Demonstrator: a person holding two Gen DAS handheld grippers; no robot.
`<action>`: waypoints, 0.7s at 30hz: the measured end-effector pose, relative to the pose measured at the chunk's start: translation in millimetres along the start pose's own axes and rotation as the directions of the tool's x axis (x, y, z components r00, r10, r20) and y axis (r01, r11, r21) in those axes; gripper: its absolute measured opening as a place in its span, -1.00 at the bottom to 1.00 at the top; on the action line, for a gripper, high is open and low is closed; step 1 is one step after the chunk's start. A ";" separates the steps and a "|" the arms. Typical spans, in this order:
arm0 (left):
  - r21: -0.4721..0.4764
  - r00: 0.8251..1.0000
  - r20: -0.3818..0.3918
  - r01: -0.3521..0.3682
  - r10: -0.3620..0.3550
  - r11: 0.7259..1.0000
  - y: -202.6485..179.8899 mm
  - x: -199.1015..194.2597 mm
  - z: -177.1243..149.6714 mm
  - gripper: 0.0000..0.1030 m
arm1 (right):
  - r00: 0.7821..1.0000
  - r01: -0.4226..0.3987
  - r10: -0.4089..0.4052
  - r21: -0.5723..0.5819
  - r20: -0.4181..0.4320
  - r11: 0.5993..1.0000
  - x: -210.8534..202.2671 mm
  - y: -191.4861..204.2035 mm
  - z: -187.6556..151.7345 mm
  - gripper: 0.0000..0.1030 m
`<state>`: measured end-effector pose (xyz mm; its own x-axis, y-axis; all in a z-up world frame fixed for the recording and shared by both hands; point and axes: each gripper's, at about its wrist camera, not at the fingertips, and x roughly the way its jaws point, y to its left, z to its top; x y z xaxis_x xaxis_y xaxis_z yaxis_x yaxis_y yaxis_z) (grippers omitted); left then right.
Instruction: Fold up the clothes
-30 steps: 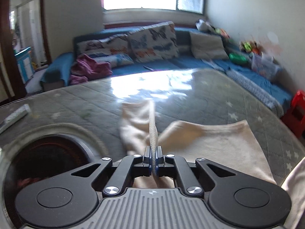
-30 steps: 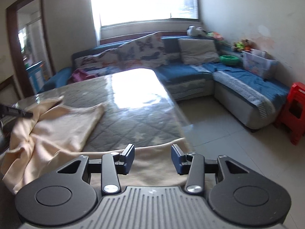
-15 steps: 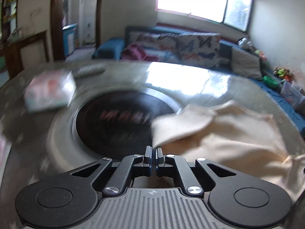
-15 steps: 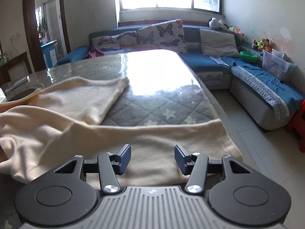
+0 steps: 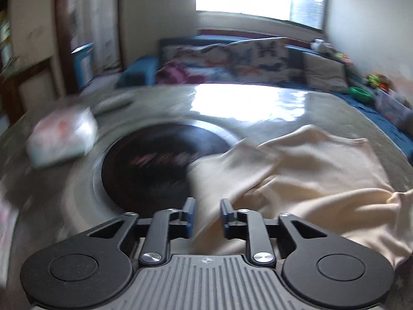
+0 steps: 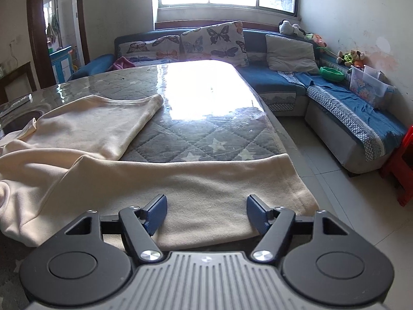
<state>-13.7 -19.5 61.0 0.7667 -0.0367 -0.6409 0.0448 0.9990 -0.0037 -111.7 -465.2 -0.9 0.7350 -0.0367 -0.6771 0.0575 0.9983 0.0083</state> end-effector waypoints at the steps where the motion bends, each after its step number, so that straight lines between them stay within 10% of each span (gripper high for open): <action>1: 0.028 1.000 0.005 0.017 -0.017 0.999 -10.1 6.7 5.5 -0.34 | 1.000 0.001 -0.001 0.002 0.000 1.000 0.4 0.1 0.4 0.39; 13: 0.179 0.997 -0.047 0.071 -0.063 0.981 -65.6 89.0 26.7 -0.08 | 1.000 0.002 -0.002 0.005 -0.011 1.000 3.9 -0.8 4.6 0.47; 17: 0.157 0.997 -0.042 0.075 -0.069 0.985 -53.2 91.9 24.6 -0.78 | 1.000 0.005 -0.005 0.003 -0.015 1.000 4.8 -0.3 5.7 0.48; 21: 0.053 0.998 0.033 0.045 -0.046 0.998 -18.9 71.2 29.5 -0.95 | 1.000 0.008 -0.008 0.001 -0.018 1.000 5.3 0.2 6.5 0.49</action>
<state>59.0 -41.8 38.2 0.7842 -0.0840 -0.6147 0.1129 0.9936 0.0084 -103.4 -465.5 0.3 0.7225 -0.0439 -0.6900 0.0638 0.9980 0.0033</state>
